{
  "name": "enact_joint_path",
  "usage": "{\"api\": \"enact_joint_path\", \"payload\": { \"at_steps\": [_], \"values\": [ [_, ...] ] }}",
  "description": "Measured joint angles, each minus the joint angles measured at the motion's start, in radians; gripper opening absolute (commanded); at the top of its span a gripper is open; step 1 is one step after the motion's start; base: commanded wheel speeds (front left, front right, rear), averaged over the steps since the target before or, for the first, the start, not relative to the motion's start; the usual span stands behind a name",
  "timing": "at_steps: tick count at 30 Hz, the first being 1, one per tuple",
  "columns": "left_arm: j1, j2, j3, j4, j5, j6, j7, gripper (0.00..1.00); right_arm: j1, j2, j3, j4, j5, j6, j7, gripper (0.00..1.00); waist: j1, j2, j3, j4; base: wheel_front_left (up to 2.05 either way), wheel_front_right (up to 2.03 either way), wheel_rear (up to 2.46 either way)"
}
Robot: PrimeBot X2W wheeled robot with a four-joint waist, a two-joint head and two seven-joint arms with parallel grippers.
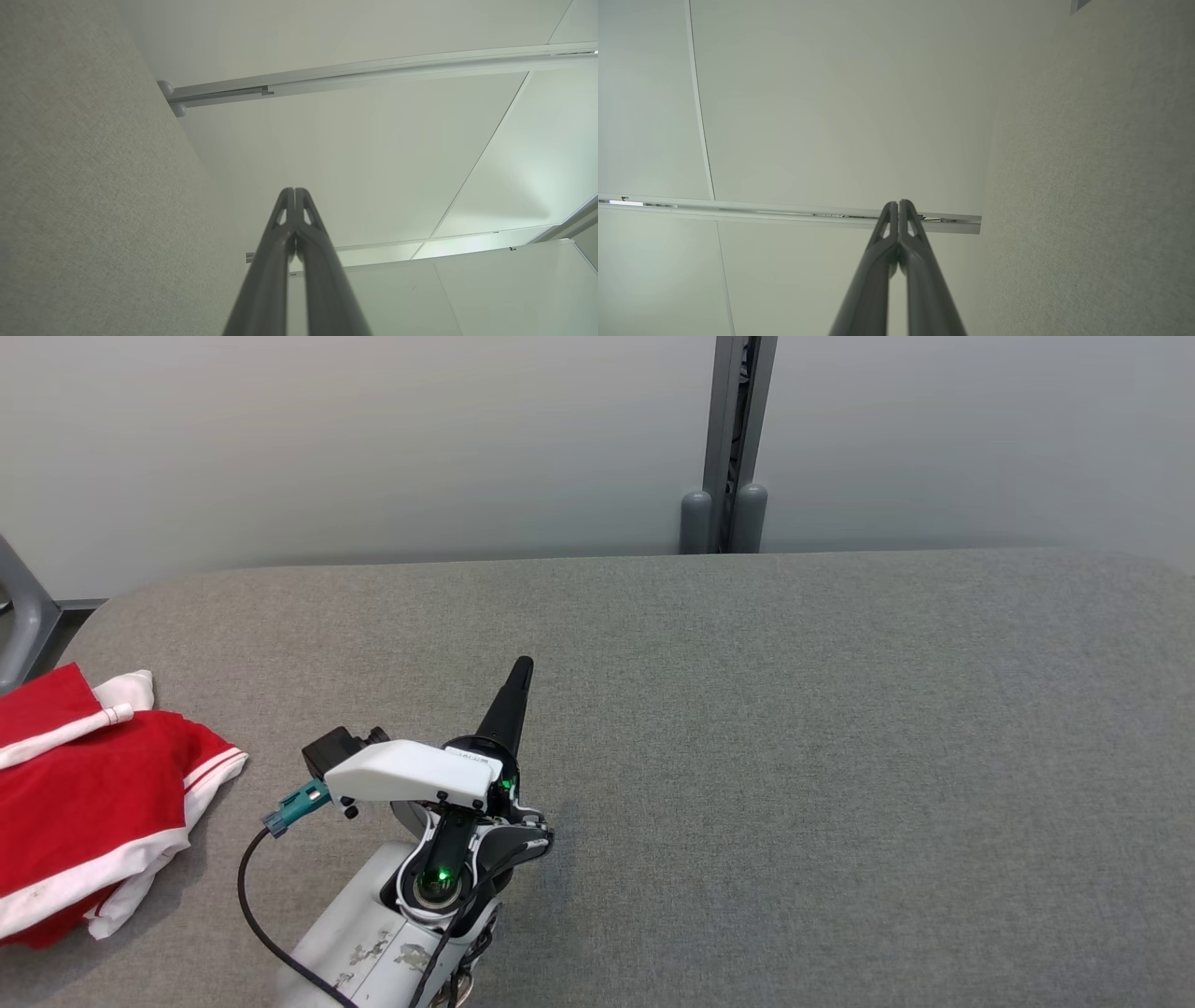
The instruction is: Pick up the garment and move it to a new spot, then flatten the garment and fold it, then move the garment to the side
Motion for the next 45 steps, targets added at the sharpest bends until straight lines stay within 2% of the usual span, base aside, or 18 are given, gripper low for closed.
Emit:
{"api": "enact_joint_path", "payload": {
  "at_steps": [44,45],
  "values": [
    [0.0,0.0,0.0,0.0,0.0,0.0,0.0,0.0,0.0,0.0,0.0,0.0,0.0,0.0,0.0,0.0,0.0,0.0,0.0,0.0,0.0,0.0,0.0],
    [0.003,0.0,-0.001,0.002,0.0,0.0,0.0,1.0,0.0,0.002,0.0,0.003,0.0,0.0,0.0,1.0,0.0,0.0,0.0,0.0,0.0,0.0,0.0]
  ]
}}
